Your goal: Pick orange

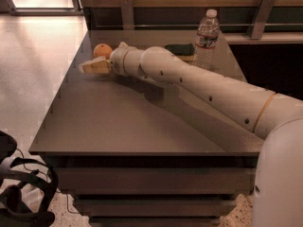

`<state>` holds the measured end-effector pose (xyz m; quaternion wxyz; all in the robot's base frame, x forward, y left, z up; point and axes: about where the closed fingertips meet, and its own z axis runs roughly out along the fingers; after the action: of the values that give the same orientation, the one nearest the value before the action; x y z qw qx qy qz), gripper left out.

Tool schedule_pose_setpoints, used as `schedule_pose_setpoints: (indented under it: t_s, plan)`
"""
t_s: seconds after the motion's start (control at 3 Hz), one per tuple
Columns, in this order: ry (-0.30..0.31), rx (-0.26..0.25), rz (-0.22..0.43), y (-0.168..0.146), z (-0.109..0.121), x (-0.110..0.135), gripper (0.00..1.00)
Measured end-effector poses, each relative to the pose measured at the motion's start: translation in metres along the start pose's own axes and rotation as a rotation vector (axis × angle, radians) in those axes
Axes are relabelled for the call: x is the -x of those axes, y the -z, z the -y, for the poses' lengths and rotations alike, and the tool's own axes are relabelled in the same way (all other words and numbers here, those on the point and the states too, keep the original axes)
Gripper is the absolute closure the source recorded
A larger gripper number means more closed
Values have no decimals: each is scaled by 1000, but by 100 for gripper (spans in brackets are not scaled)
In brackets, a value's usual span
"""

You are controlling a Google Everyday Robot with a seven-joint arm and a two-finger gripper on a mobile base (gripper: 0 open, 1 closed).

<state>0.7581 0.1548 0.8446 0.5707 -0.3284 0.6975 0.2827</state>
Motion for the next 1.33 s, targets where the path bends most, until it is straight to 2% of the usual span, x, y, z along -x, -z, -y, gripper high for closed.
schedule_pose_setpoints:
  t_s: [0.33, 1.33]
  plan:
    - [1, 6, 2, -2, -3, 0, 15]
    - [1, 15, 2, -6, -8, 0, 85]
